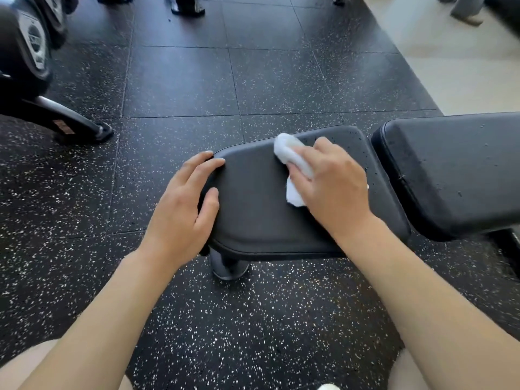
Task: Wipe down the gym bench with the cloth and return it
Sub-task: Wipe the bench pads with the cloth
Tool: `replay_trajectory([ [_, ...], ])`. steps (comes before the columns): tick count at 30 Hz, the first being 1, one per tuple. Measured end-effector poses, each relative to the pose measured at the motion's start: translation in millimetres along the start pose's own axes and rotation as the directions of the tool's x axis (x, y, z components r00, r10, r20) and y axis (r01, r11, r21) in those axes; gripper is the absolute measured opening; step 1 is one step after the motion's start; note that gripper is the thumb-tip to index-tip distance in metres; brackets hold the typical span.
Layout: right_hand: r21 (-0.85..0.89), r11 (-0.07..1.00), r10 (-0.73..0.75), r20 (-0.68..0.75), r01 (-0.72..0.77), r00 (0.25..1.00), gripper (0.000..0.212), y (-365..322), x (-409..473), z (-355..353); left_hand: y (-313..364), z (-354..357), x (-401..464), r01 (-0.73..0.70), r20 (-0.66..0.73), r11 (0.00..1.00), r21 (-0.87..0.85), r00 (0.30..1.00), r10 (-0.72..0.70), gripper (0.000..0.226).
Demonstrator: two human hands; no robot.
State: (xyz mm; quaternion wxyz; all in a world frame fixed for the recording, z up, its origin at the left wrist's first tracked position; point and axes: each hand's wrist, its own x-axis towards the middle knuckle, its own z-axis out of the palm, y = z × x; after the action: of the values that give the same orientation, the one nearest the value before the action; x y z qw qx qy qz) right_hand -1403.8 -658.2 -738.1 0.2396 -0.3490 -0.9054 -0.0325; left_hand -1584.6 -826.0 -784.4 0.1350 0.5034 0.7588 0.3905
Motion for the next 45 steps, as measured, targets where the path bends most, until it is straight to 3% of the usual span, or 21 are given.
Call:
replay_trajectory([
  [2,0.021,0.999,0.030,0.016,-0.031,0.999,0.021,-10.3,4.2,2.1,0.7,-0.4,-1.4,0.012,0.006,1.000,-0.008,1.000,-0.012,0.052],
  [7,0.198,0.943,-0.286,0.073,0.267,0.955,0.017,-76.6,-16.2,8.2,-5.6,-5.9,-9.0,0.032,-0.012,0.998,-0.049,0.999,-0.033,0.050],
  [9,0.155,0.969,-0.206,0.066,0.194,0.976,0.016,-50.7,6.2,14.6,-5.4,-7.1,-10.8,0.032,-0.001,0.999,-0.035,0.999,-0.032,0.052],
  [12,0.066,0.996,0.047,0.097,-0.054,0.994,0.021,0.0,46.0,19.6,-0.1,-4.1,-15.0,0.057,0.026,0.998,0.001,0.998,-0.057,0.059],
  [14,0.054,0.996,0.068,0.094,-0.074,0.993,0.023,-1.9,47.7,22.1,2.1,-0.9,-17.8,0.072,0.032,0.997,-0.007,0.997,-0.071,0.061],
  [18,0.196,0.960,-0.224,0.114,0.199,0.968,0.020,-70.4,10.2,18.3,2.1,-1.0,-14.7,0.055,-0.017,0.998,-0.036,0.998,-0.056,0.056],
  [20,0.249,0.931,-0.300,0.102,0.268,0.948,0.024,-75.8,1.2,14.0,2.9,-0.1,-9.8,0.055,-0.056,0.997,-0.056,0.997,-0.058,0.052],
  [22,0.193,0.957,-0.235,0.072,0.217,0.969,0.026,-52.0,10.1,12.7,4.4,2.0,-7.3,0.030,-0.061,1.000,0.002,0.998,-0.030,0.055],
  [26,0.086,0.995,0.036,0.065,-0.041,0.997,0.021,1.0,29.4,8.8,8.8,7.1,-8.3,0.024,-0.054,0.998,0.055,0.998,-0.021,0.062],
  [29,0.059,0.991,-0.127,0.096,0.122,0.987,0.026,-42.6,7.2,9.9,8.7,8.9,-8.7,-0.001,-0.126,0.999,0.040,0.992,0.006,0.054],
  [31,0.156,0.952,-0.283,0.123,0.263,0.951,0.024,-78.0,-17.5,4.3,6.8,9.2,-7.9,0.005,-0.196,0.999,-0.031,0.980,-0.011,0.043],
  [33,0.239,0.926,-0.323,0.097,0.293,0.941,0.021,-77.0,-22.9,1.3,7.0,7.9,-6.3,0.000,-0.249,0.998,-0.067,0.968,-0.017,0.032],
  [36,0.121,0.983,-0.147,0.080,0.137,0.986,0.029,-27.3,2.7,5.5,14.3,7.4,-5.1,-0.062,-0.226,0.998,0.017,0.972,0.064,0.021],
  [39,0.063,0.996,0.050,0.082,-0.055,0.995,0.024,2.5,18.9,5.0,19.1,9.8,-6.8,-0.133,-0.154,0.989,0.066,0.978,0.142,0.024],
  [45,0.194,0.950,-0.269,0.111,0.245,0.957,0.023,-60.7,-13.3,3.1,20.5,3.7,-2.3,-0.106,-0.207,0.993,0.061,0.972,0.116,0.008],
])
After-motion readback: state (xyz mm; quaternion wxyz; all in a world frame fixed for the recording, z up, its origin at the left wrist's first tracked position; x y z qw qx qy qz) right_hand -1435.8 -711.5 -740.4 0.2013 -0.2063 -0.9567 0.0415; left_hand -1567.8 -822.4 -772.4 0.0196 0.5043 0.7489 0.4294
